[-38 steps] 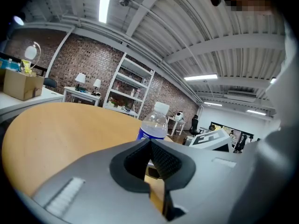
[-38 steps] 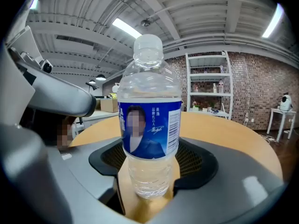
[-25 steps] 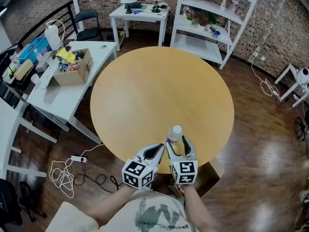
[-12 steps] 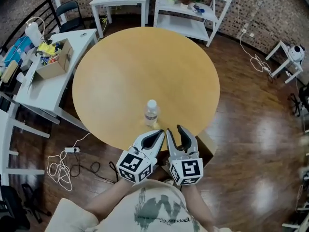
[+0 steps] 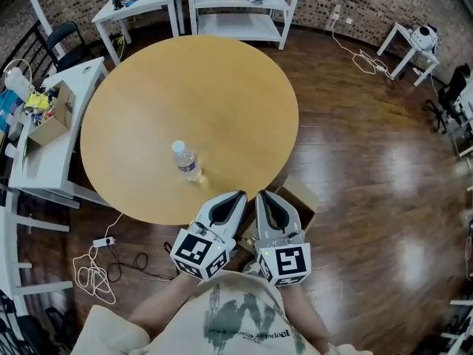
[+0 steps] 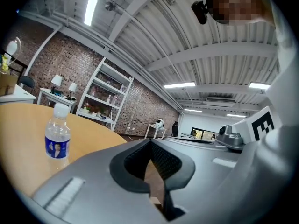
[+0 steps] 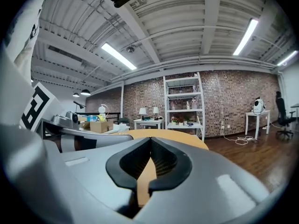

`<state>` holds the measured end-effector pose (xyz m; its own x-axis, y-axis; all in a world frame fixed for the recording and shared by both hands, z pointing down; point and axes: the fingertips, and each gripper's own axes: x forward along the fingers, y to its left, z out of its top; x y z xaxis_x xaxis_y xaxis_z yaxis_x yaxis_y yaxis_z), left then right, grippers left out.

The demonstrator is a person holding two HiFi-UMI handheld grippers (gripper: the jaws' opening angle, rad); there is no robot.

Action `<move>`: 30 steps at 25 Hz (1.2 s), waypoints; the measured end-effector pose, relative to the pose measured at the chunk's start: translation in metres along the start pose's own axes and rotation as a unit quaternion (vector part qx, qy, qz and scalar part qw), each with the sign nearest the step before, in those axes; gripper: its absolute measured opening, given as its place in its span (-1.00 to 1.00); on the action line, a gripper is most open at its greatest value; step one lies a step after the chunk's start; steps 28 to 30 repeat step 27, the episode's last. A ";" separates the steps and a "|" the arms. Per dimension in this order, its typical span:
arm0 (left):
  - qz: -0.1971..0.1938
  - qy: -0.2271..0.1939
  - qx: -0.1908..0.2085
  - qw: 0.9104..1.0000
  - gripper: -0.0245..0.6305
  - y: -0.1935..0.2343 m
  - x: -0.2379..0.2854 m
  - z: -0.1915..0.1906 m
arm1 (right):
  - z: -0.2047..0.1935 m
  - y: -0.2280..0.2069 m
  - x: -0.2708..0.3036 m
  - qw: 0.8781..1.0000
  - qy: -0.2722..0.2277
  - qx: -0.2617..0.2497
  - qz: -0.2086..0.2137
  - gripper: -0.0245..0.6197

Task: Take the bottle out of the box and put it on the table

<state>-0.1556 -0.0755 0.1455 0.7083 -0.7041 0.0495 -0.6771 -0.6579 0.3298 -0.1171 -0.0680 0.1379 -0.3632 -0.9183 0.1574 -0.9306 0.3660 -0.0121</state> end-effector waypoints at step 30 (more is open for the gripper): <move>-0.010 0.021 0.021 1.000 -0.93 -0.043 0.020 -0.014 | -0.010 -0.029 -0.031 1.000 0.000 0.018 0.004 -0.93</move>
